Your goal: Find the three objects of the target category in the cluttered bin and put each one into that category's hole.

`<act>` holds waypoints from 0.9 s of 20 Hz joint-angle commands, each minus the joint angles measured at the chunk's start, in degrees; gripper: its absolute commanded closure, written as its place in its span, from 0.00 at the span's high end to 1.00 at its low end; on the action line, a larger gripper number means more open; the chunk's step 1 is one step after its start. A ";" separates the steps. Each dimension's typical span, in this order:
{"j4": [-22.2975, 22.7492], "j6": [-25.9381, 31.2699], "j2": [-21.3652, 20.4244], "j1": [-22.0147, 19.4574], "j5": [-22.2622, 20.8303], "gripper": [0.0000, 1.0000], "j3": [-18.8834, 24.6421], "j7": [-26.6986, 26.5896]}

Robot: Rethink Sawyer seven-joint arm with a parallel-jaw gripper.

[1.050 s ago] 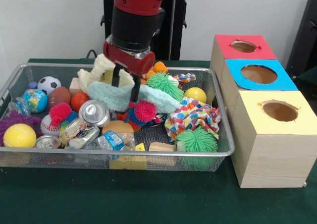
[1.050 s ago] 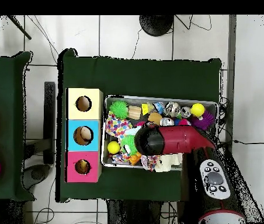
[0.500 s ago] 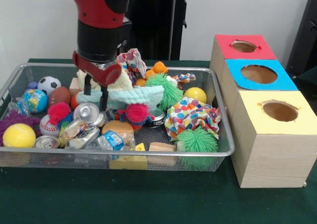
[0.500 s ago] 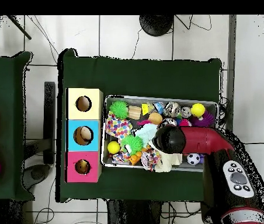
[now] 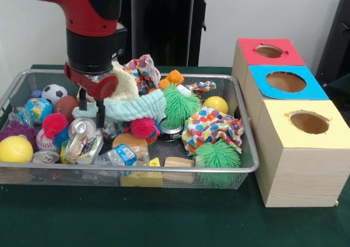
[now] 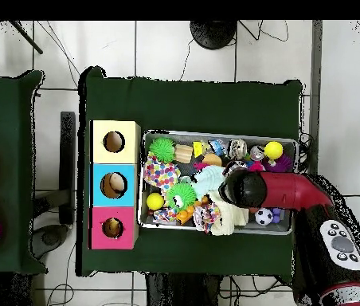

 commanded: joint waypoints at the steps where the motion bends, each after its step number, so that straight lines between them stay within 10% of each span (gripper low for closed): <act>1: -3.89 7.63 1.65 -2.53 -5.69 1.00 4.89 -20.15; 10: -5.73 6.85 3.14 -3.36 -7.38 1.00 5.44 -21.08; 18: -1.20 5.87 2.98 -0.66 -5.02 1.00 1.94 -10.86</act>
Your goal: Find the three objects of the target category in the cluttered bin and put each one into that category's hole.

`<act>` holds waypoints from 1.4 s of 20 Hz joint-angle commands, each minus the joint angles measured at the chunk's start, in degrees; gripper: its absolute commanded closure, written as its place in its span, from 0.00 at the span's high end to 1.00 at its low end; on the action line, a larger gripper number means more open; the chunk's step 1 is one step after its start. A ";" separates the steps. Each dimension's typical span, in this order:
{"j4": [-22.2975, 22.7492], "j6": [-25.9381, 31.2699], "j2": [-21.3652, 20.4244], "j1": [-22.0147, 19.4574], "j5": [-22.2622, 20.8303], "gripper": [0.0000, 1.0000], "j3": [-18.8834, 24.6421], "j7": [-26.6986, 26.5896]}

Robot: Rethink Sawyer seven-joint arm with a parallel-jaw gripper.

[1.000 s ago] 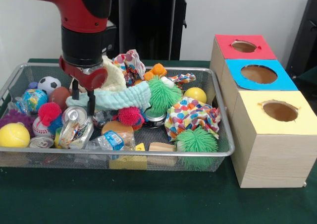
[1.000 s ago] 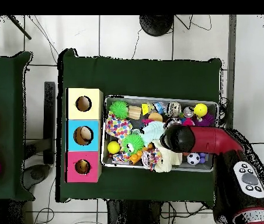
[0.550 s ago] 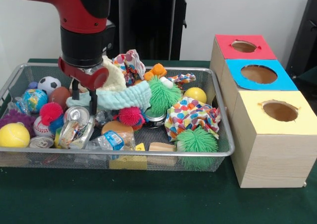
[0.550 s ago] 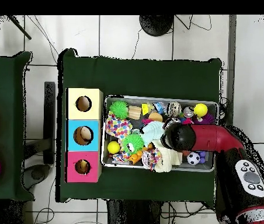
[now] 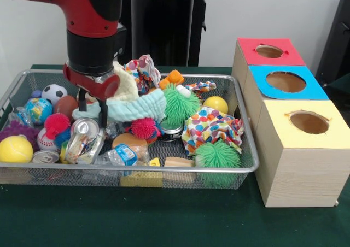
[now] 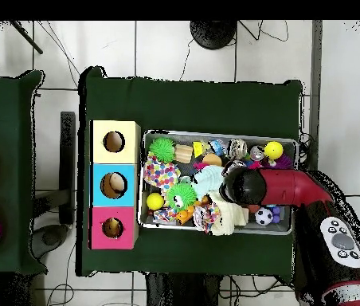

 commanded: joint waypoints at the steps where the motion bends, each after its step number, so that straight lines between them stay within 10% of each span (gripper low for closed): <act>1: -0.16 5.00 3.85 -0.25 -1.25 1.00 0.04 -5.77; 7: 0.20 11.30 5.47 -0.63 1.37 1.00 0.47 -7.43; 8: 0.65 11.82 5.50 -1.26 1.88 0.00 1.03 -8.70; 22: 9.27 20.57 4.46 -2.91 17.35 0.00 5.93 -0.01; 28: 17.76 9.89 3.16 -2.61 26.94 0.00 9.15 5.76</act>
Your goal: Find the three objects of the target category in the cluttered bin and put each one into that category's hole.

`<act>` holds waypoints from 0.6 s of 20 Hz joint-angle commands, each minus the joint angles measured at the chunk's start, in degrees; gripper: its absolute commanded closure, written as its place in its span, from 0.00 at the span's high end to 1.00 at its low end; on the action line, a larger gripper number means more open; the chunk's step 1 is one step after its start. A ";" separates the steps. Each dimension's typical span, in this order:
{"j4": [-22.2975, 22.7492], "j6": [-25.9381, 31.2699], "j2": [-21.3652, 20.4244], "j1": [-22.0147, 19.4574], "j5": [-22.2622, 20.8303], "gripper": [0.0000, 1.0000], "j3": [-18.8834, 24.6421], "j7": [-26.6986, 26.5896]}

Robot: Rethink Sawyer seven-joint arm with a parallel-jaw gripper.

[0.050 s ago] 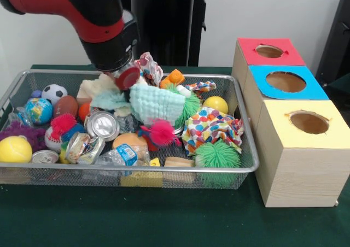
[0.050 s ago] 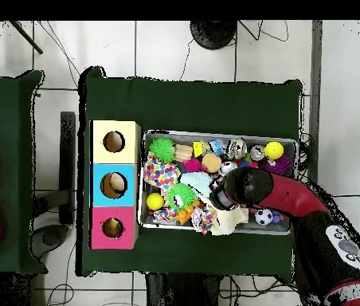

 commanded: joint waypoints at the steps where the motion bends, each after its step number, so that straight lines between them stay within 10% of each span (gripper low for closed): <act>1: 12.41 -5.41 0.59 1.27 8.28 0.00 7.13 6.44; 12: 21.03 -13.77 -5.19 4.03 17.83 0.00 9.79 9.20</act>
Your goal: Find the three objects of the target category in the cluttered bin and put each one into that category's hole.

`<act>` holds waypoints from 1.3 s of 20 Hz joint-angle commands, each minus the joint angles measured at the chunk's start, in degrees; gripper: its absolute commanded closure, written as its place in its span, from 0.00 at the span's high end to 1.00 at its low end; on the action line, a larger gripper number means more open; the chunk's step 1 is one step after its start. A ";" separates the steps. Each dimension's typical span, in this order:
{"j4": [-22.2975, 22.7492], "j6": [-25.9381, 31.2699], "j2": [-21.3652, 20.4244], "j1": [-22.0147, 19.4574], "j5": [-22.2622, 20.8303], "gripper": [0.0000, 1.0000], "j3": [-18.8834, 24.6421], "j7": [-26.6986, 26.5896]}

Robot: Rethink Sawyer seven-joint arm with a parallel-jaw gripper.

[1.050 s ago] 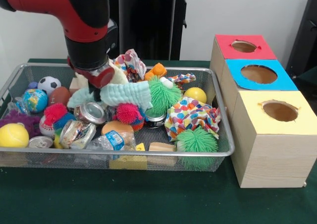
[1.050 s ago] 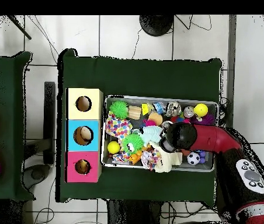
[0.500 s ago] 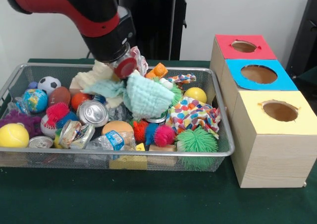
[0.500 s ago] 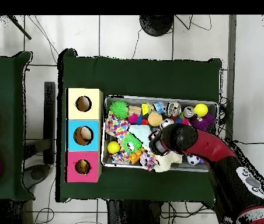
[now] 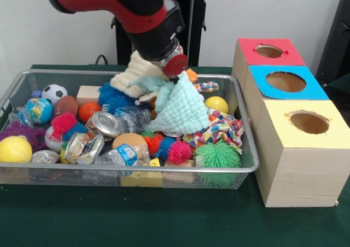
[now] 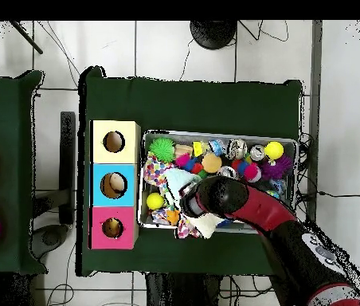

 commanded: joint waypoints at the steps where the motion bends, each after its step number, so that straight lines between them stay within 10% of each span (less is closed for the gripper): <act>1: 11.28 -7.13 -3.27 2.08 8.89 0.00 7.73 9.66; 13: 18.64 -7.28 -16.86 8.52 18.68 0.00 9.58 10.49; 21: 6.32 -2.06 -23.64 18.35 5.01 0.00 1.55 2.11; 26: 3.09 7.51 -30.21 24.74 1.94 0.00 -2.21 5.56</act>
